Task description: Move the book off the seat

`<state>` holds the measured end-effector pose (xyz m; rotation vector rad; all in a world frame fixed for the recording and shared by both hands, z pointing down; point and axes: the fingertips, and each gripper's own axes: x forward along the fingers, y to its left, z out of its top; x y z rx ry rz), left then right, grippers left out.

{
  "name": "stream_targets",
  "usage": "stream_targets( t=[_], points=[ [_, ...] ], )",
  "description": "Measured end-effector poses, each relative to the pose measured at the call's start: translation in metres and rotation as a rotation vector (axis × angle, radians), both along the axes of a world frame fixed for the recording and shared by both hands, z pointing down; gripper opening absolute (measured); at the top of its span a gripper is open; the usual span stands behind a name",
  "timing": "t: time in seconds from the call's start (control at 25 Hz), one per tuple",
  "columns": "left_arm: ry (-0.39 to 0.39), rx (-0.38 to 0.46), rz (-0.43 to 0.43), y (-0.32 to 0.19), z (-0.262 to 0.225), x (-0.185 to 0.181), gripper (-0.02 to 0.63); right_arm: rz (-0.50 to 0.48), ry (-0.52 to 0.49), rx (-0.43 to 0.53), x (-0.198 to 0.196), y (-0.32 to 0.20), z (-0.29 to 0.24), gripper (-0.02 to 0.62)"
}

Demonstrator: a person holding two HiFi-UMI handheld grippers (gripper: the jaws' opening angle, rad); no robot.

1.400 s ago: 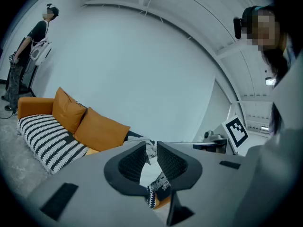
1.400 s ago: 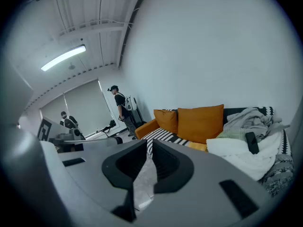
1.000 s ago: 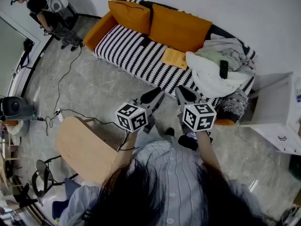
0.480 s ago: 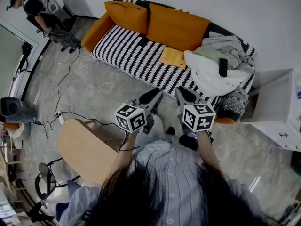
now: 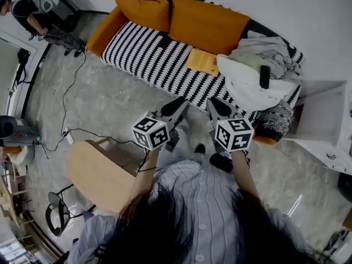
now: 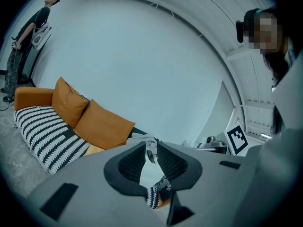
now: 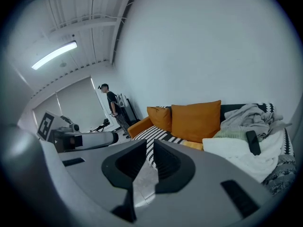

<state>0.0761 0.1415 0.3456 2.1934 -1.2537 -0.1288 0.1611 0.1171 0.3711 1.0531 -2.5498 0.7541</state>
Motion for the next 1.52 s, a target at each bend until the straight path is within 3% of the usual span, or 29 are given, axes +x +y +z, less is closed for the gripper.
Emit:
stream_targets(
  t=[0.12, 0.32, 0.56, 0.72, 1.12, 1.52],
  points=[
    [-0.001, -0.025, 0.017, -0.029, 0.012, -0.015, 0.072, 0.018, 0.01, -0.024, -0.011, -0.028, 0.013, 0.048],
    [-0.071, -0.066, 0.061, -0.085, 0.031, -0.048, 0.072, 0.059, 0.009, -0.081, -0.035, -0.082, 0.031, 0.049],
    [-0.034, -0.118, 0.089, -0.142, 0.05, -0.092, 0.072, 0.129, 0.038, -0.131, -0.058, -0.133, 0.047, 0.049],
    [-0.056, -0.149, 0.141, -0.169, 0.07, -0.113, 0.072, 0.166, 0.069, -0.158, -0.069, -0.161, 0.06, 0.049],
    [-0.101, -0.155, 0.36, -0.234, 0.106, -0.127, 0.072, 0.301, 0.124, -0.187, -0.057, -0.223, 0.089, 0.051],
    [-0.087, -0.239, 0.39, -0.282, 0.173, -0.123, 0.089, 0.389, 0.144, -0.3, -0.028, -0.244, 0.164, 0.063]
  ],
)
